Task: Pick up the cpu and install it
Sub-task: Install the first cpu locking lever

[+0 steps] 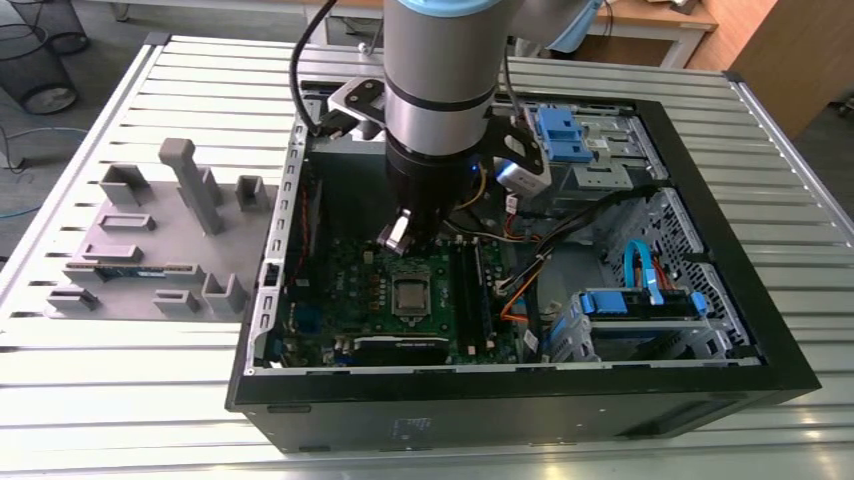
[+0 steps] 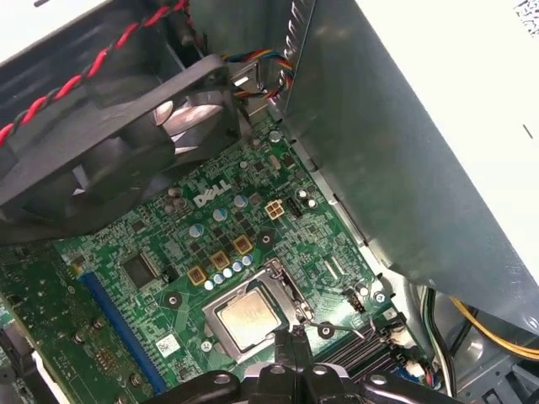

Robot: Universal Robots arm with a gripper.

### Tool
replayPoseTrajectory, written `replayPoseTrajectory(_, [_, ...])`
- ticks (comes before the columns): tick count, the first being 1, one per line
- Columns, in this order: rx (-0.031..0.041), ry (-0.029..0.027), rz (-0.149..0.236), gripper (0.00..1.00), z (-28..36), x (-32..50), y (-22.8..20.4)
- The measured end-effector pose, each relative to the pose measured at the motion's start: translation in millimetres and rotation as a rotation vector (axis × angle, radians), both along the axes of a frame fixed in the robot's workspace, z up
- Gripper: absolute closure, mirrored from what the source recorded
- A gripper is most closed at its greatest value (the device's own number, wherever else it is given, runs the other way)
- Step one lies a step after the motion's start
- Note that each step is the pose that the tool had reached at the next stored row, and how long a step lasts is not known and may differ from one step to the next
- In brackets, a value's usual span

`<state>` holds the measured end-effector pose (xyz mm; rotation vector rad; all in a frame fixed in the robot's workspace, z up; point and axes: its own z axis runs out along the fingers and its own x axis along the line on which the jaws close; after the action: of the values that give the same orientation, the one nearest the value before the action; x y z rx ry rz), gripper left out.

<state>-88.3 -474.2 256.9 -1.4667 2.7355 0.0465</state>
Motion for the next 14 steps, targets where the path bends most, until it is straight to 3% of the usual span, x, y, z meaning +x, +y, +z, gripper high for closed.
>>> replayPoseTrajectory(7, [0.0015,0.0000,0.000,0.89,0.0,0.9,3.2])
replayPoseTrajectory(14, [0.0026,0.0000,0.000,0.89,0.0,1.6,17.9])
